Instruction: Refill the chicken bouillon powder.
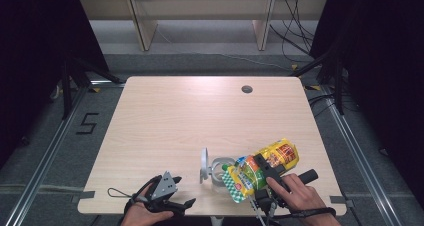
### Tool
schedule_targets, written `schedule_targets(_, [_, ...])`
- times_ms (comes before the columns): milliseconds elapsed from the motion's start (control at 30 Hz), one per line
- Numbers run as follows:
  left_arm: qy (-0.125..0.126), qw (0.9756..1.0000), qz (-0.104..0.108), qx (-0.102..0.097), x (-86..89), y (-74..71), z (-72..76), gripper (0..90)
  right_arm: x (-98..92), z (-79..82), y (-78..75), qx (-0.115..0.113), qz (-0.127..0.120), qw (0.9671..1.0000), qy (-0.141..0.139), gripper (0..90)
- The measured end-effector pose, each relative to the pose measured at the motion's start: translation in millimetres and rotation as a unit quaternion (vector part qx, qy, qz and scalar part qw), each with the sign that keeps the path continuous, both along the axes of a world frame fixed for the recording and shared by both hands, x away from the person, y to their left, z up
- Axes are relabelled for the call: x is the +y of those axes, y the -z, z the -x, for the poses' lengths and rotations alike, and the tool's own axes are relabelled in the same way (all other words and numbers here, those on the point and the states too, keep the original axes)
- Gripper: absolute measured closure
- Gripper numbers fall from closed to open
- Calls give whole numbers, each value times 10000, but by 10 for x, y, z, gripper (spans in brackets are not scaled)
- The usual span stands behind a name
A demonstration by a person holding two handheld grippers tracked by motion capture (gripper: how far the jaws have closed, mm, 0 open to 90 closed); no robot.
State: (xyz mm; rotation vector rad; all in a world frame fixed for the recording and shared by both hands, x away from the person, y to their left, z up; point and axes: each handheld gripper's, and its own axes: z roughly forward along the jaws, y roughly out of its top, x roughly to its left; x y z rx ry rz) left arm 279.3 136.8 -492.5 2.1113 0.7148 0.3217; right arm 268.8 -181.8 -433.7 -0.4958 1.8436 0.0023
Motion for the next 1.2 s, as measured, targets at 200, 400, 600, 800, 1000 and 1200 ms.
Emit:
schedule_targets(200, [23, 10000, -53, -19, 3, 2, -8, 183, 8, 9, -15, -198, 214, 9995, -90, 553])
schedule_targets(400, [34, 10000, -57, -21, 2, 2, -8, 183, 2, 20, -15, -179, 246, 9995, -61, 553])
schedule_targets(600, [28, 10000, -55, -20, 2, 2, -8, 183, 12, 25, -59, -281, 519, 9982, -122, 553])
schedule_targets(800, [27, 10000, -55, -19, 2, 3, -8, 183, 6, 31, -37, -284, 385, 9987, -175, 553])
schedule_targets(1000, [21, 10000, -26, -13, 0, 3, -5, 183, 4, 50, -24, -368, 462, 9981, -164, 553])
schedule_targets(1200, [21, 10000, -51, -14, 3, 3, -6, 183, 8, 55, -27, -420, 538, 9975, -181, 554])
